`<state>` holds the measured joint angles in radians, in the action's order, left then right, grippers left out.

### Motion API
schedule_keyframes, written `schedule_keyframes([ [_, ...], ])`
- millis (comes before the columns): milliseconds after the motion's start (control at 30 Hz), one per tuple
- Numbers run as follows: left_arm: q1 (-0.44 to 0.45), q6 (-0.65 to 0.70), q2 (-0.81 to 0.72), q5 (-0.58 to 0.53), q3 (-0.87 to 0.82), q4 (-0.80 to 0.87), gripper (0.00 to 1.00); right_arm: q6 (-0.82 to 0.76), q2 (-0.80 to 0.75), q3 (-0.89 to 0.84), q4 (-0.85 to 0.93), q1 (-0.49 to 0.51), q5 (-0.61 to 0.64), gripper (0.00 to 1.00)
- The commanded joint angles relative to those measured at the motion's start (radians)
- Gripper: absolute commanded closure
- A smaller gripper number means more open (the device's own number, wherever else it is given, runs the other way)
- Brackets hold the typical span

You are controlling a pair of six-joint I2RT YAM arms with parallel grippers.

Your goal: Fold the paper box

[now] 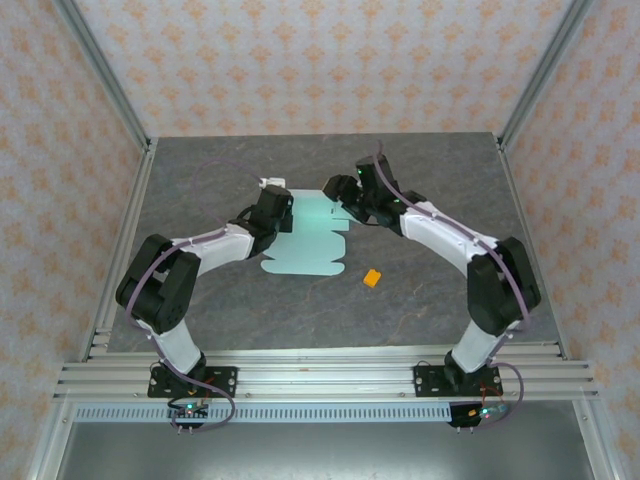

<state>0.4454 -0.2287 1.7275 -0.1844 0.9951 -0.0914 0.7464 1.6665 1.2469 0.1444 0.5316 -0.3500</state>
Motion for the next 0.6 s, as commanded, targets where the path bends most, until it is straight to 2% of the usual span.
schedule_keyframes([
  [0,-0.001,-0.033,0.015,-0.023,0.044,0.051,0.94,-0.113,-0.095,-0.057,0.060,0.003,0.067,0.35],
  [200,-0.014,-0.073,-0.009,0.014,0.059,0.089,0.94,-0.194,-0.153,-0.165,0.050,0.028,0.066,0.32],
  [433,-0.016,-0.096,-0.062,0.042,0.051,0.108,0.93,-0.202,-0.117,-0.219,-0.034,0.033,0.089,0.23],
  [567,-0.017,-0.102,-0.093,0.048,0.042,0.108,0.93,-0.171,-0.065,-0.212,-0.079,0.029,0.087,0.22],
])
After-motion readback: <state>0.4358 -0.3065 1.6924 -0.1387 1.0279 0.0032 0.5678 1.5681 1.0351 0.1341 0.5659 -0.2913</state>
